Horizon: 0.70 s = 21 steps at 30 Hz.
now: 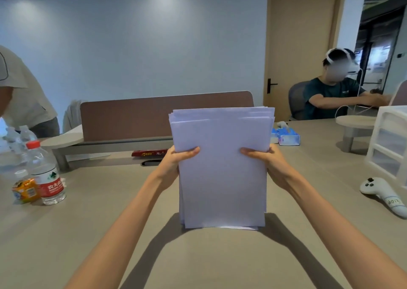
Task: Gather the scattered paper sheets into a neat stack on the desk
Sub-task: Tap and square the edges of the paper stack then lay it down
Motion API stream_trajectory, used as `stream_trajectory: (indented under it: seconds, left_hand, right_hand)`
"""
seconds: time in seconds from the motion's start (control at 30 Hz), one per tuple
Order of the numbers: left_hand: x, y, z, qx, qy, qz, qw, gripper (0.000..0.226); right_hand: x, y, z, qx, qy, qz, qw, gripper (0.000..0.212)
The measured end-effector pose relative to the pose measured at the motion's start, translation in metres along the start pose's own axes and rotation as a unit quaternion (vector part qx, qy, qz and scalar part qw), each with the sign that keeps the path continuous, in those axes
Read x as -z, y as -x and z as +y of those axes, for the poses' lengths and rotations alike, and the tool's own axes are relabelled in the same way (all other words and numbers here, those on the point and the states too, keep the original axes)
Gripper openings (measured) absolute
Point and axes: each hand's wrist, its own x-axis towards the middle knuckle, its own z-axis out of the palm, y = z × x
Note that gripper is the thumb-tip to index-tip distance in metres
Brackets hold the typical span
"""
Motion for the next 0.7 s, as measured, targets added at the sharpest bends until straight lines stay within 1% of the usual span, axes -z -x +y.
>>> stream_trajectory:
  seconds: [0.1,0.17,0.23,0.3,0.4,0.47,0.53,0.6,0.7]
  left_hand:
    - [0.003,-0.006,0.013,0.013,-0.007,-0.035,0.999,0.052]
    - [0.001,-0.009,0.022,0.02,-0.015,-0.042,0.999,0.054]
    - [-0.007,-0.011,0.031,0.017,-0.034,-0.033,0.999,0.044]
    - [-0.017,-0.013,0.042,-0.002,-0.042,-0.01,0.999,0.034]
    - [-0.03,-0.021,0.057,-0.046,-0.023,0.017,0.998,0.035]
    - [-0.039,-0.024,0.053,-0.065,-0.002,0.05,0.997,0.034]
    - [-0.044,-0.025,0.032,-0.063,0.015,0.093,0.994,0.033]
    - [-0.043,-0.023,0.009,-0.045,0.032,0.127,0.99,0.035]
    - [-0.032,-0.028,0.002,-0.058,0.023,0.169,0.984,0.038]
  right_hand:
    - [0.001,-0.005,-0.004,0.009,0.007,-0.018,1.0,0.044]
    - [-0.002,-0.007,-0.005,0.017,0.004,-0.007,1.0,0.037]
    - [-0.008,-0.009,-0.007,0.029,0.0,0.033,0.999,0.031]
    - [-0.016,-0.012,-0.013,0.065,0.009,0.085,0.994,0.025]
    - [-0.028,-0.018,-0.021,0.131,0.018,0.152,0.98,0.027]
    - [-0.036,-0.018,-0.016,0.148,0.025,0.175,0.973,0.025]
    - [-0.042,-0.015,-0.001,0.142,0.041,0.173,0.974,0.029]
    - [-0.039,-0.015,0.013,0.118,0.053,0.169,0.977,0.041]
    - [-0.025,-0.025,0.011,0.103,0.045,0.201,0.973,0.054]
